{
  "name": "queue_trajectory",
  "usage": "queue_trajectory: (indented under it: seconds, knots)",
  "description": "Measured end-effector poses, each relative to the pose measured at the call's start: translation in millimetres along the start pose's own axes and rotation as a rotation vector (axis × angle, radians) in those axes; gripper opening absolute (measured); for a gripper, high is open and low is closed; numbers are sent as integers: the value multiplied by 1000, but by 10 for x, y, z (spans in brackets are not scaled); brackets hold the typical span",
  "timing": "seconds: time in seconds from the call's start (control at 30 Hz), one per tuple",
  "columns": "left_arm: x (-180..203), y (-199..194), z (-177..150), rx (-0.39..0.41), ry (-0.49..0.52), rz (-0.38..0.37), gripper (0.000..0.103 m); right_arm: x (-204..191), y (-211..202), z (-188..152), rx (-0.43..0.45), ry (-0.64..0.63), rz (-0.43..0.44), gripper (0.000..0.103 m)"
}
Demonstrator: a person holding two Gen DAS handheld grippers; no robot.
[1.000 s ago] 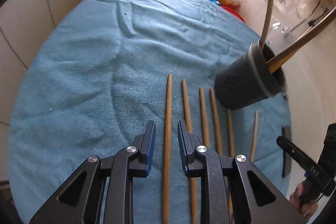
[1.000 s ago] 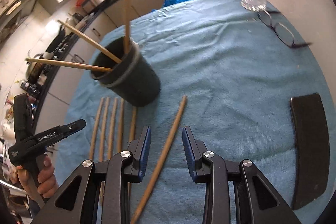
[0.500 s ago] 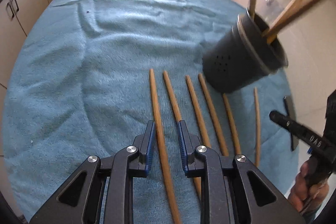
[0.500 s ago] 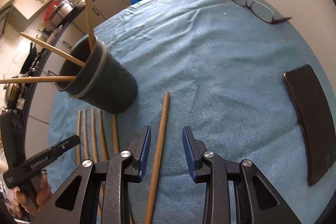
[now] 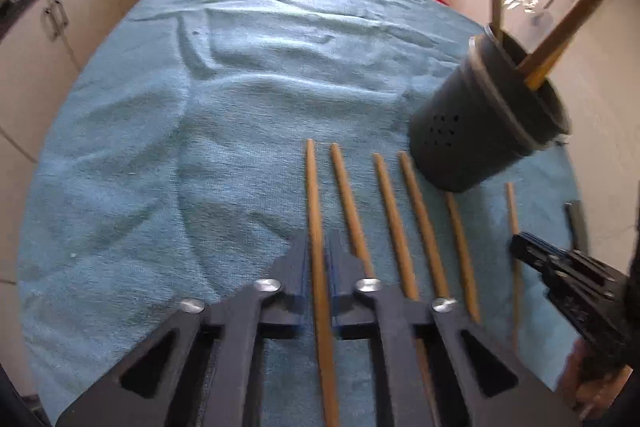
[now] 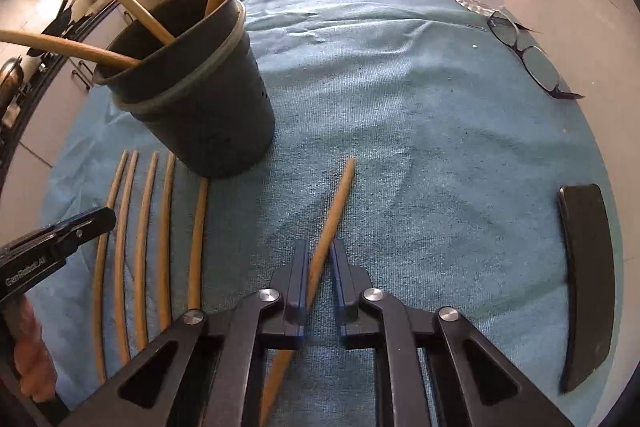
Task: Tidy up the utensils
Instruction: 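Return the right tool to the chopstick row and grasp a chopstick, then close the left tool on a chopstick while the right tool holds its chopstick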
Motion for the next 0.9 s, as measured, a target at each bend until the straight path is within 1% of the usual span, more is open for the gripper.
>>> queue_trajectory:
  seconds: [0.03, 0.1, 0.17, 0.2, 0.4, 0.53, 0.67, 0.9]
  knots:
    - [-3, -8, -7, 2, -12, -2, 6, 9, -11, 2, -3, -1, 21, 8]
    - [-28, -52, -44, 7, -23, -26, 6, 59, -74, -6, 12, 30, 76, 7]
    - [-82, -153, -69, 31, -44, -32, 6, 66, -257, 5, 70, 43, 146, 7]
    - [-112, -210, -81, 43, -52, -35, 6, 70, -340, 17, 95, 42, 168, 7]
    - [-352, -811, -177, 162, -123, -53, 6, 6, -914, -5, 245, 11, 263, 7]
    - [-402, -1163, -233, 225, -144, -74, 6, -104, -1203, -45, 330, -32, 296, 7]
    - [-396, -1453, -298, 274, -141, -83, 6, -243, -1410, -104, 402, -85, 311, 7]
    - [-358, -1669, -344, 325, -120, -103, 6, -356, -1579, -222, 454, -107, 329, 7]
Point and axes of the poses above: each gripper's, at about its wrist camera, not at the fingertips, and y roughly the way its jaws point, x to its right, z to its top, the point moved 6 cm from there along y, roughly the way its jaws point, and after that the axes turned 15 degrees about z, right-handed, at the moved point
